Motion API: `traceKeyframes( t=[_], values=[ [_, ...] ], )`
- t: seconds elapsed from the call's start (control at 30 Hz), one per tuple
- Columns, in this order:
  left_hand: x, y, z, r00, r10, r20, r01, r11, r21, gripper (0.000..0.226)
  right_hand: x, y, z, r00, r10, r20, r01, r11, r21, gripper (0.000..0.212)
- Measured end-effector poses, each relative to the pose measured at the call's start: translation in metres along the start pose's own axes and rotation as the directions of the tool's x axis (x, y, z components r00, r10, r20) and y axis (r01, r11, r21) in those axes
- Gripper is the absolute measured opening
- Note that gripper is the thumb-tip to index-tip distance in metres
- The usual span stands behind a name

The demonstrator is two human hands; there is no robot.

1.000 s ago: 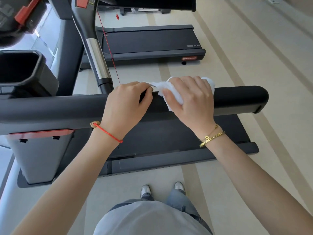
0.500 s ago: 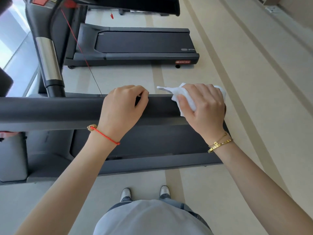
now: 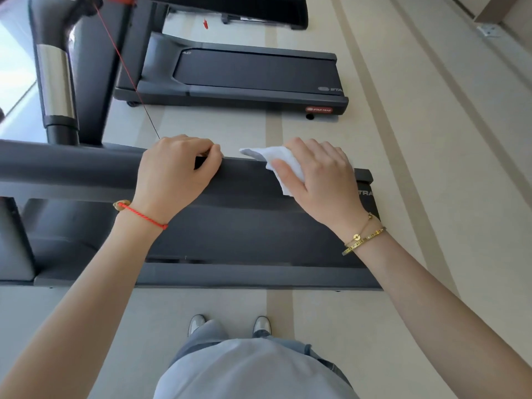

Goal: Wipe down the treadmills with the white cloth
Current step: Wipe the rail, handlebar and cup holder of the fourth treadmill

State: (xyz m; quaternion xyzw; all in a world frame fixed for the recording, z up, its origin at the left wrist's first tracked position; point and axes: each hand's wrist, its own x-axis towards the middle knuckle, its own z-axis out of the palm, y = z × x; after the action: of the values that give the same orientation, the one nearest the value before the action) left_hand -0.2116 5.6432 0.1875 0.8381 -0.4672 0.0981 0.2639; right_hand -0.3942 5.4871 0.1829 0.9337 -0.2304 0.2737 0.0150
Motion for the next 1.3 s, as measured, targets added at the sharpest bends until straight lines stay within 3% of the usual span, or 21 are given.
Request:
traceKeyframes(
  t=[0.37, 0.57, 0.87, 1.3],
  values=[
    [-0.007, -0.013, -0.018, 0.999, 0.031, -0.014, -0.032, 0.997, -0.064, 0.036, 0.026, -0.031, 0.002, 0.984, -0.079, 0.157, 0.075, 0.997, 0.032, 0.055],
    [-0.011, -0.046, -0.038, 0.999, 0.015, -0.042, -0.016, 0.999, -0.034, 0.036, 0.040, -0.069, 0.012, 0.986, -0.081, 0.143, 0.079, 0.997, 0.020, 0.057],
    [-0.010, -0.087, -0.062, 0.997, 0.052, -0.062, -0.055, 0.997, -0.050, 0.029, 0.058, -0.126, 0.033, 0.994, -0.110, 0.017, 0.110, 0.994, 0.002, 0.049],
    [-0.031, -0.134, -0.098, 0.991, 0.077, -0.108, -0.084, 0.995, -0.060, 0.021, 0.069, -0.195, 0.048, 0.986, -0.158, 0.045, 0.154, 0.985, 0.084, 0.055]
  ],
)
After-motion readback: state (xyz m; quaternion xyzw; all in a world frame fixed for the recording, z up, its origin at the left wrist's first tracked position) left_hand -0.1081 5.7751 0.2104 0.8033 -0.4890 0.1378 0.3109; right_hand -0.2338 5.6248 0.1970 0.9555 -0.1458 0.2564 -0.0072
